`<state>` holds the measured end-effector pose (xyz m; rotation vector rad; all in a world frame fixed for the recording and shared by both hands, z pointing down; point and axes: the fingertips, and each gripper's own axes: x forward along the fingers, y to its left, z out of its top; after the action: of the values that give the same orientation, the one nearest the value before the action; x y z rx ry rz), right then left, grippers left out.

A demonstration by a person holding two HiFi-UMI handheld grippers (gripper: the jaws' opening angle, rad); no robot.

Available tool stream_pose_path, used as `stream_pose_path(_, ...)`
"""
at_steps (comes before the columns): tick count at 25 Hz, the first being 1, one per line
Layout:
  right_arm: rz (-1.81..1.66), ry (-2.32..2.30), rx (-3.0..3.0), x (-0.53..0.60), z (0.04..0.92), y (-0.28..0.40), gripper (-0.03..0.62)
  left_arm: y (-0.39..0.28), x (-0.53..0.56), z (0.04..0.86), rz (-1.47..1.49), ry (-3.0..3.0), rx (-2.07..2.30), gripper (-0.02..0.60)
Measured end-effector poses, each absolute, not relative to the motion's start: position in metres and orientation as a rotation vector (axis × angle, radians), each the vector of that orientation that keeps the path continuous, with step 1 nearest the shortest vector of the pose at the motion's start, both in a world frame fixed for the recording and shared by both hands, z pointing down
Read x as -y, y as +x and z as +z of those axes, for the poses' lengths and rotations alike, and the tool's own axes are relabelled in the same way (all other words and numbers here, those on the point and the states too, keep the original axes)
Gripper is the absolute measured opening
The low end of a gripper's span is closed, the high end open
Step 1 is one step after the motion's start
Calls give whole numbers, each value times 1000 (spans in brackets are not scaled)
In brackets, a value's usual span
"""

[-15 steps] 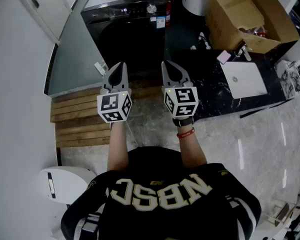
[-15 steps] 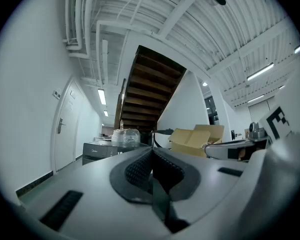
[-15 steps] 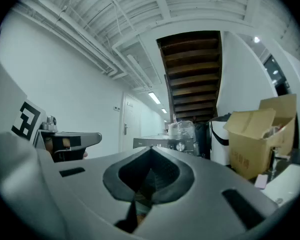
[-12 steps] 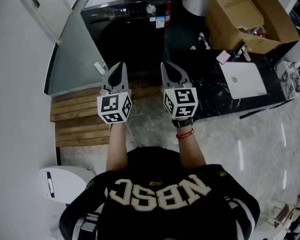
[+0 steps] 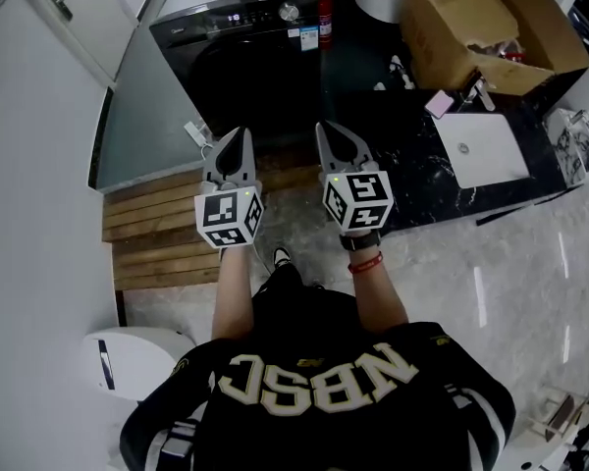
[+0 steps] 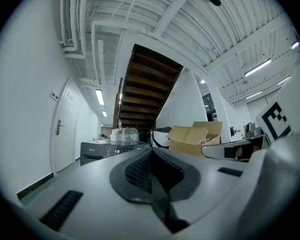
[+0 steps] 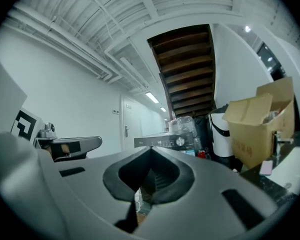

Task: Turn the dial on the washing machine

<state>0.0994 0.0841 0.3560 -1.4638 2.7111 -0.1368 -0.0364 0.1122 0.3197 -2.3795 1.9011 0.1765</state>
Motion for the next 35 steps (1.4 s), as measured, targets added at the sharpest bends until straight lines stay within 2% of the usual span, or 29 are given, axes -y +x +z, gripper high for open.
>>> stream_pose_path(8,-118,-1451,-2750,-35,368,72,6,-58,-60,337,194,-2397,-1916,14)
stream_pose_path(27,-20,-1531,-2756,185,351,-7,6,-125,166,319,255,-2459,-1839,14)
stream_pose_path(35,-16,-1572,-2789,229,363,-27,6,-133,216,334,236,-2531,-1812,14)
